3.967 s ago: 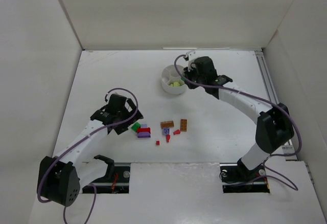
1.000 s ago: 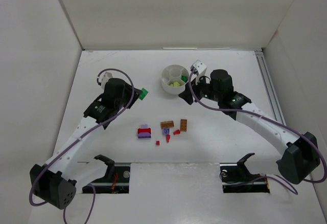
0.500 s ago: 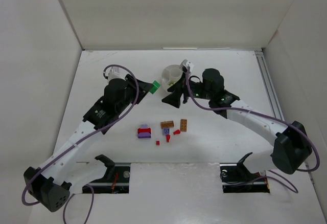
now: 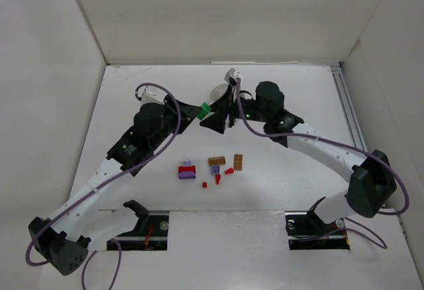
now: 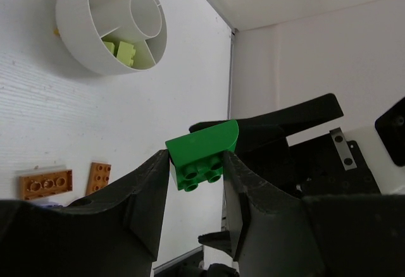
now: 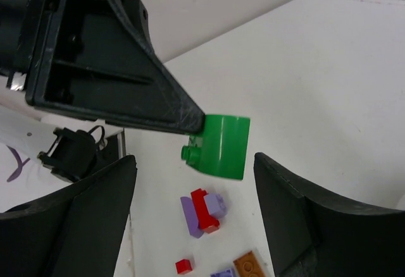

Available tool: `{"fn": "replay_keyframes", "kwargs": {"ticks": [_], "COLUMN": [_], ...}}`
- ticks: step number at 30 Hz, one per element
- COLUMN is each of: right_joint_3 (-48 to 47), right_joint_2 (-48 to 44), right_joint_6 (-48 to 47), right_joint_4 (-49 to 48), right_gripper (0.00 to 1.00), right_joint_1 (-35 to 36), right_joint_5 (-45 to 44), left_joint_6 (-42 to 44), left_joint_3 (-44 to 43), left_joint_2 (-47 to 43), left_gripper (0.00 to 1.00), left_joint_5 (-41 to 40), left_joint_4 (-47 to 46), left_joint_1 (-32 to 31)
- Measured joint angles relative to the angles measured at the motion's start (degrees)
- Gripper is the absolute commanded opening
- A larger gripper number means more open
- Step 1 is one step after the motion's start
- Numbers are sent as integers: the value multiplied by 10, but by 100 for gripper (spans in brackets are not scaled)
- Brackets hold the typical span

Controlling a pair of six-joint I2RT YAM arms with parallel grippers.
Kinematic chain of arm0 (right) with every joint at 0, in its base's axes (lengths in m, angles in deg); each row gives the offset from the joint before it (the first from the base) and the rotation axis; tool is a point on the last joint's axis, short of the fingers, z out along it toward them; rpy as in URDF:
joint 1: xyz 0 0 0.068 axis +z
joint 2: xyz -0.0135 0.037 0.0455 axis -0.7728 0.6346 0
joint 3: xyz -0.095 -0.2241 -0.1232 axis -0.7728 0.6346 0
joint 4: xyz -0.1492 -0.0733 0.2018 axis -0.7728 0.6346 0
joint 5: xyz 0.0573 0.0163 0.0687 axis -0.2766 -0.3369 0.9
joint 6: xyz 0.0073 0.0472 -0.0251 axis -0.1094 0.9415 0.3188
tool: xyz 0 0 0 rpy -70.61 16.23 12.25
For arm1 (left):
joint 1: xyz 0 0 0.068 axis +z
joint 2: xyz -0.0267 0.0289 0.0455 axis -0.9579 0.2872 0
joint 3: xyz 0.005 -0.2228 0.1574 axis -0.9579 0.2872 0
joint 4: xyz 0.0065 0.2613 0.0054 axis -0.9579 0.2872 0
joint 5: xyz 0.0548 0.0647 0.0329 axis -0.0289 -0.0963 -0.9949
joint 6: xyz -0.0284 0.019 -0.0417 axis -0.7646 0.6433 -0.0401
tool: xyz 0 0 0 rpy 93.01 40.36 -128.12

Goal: Sort the legos into containers by color

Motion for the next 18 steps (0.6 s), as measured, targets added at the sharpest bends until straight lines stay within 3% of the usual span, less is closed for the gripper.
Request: {"fn": "replay_keyframes", "kwargs": {"ticks": [2, 5, 6, 7, 10, 14, 18], "right_joint_3": [-15, -26, -28, -28, -31, -32, -32], "right_joint_2": [14, 31, 34, 36, 42, 42, 42], "right_joint_6": [2, 3, 4, 6, 6, 5, 2], "right_joint_4": [-2, -4, -4, -4, -4, -5, -5], "right_gripper": [78, 63, 57, 43, 22, 7, 0], "right_joint_1": [0, 1, 1, 1, 3, 2, 3], "right_joint_5": [-3, -4, -3, -3, -4, -5, -3], "left_joint_6": [1, 1, 1, 1, 3, 6, 9], "left_joint_3": [0, 0, 0, 0, 0, 0, 0], "left_joint_2": [0, 0, 0, 0, 0, 0, 3], "left_gripper": [34, 34, 34, 34, 34, 37, 52], "left_joint_5": [0, 0, 0, 0, -1, -1, 2], "left_joint_4": [-2, -4, -4, -4, -3, -4, -6], "left_joint_1": [-3, -7, -7, -7, -6, -6, -7]}}
